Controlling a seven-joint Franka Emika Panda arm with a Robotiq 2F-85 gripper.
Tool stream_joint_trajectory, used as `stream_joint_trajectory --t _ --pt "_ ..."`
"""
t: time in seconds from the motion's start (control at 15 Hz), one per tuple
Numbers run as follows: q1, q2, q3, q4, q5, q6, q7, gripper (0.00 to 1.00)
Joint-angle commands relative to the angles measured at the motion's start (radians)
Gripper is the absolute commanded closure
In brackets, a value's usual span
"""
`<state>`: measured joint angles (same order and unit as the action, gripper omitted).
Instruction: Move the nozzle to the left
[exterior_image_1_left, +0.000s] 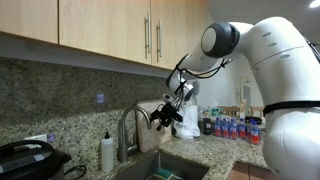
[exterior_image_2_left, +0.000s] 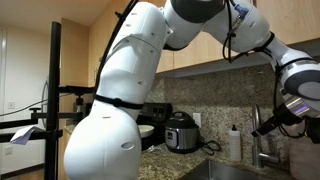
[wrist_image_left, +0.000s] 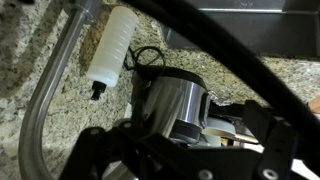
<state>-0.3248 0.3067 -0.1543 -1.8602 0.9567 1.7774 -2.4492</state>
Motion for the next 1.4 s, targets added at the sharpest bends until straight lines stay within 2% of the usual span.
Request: stream_joint_trajectory --t 0.0,1.33 --pt "0.027 -0.08 -0.006 -0.083 -0.007 0.027 -0.041 0.0" --pt "0.146 -0.148 0.034 -0.191 0.058 0.111 0.018 0.0"
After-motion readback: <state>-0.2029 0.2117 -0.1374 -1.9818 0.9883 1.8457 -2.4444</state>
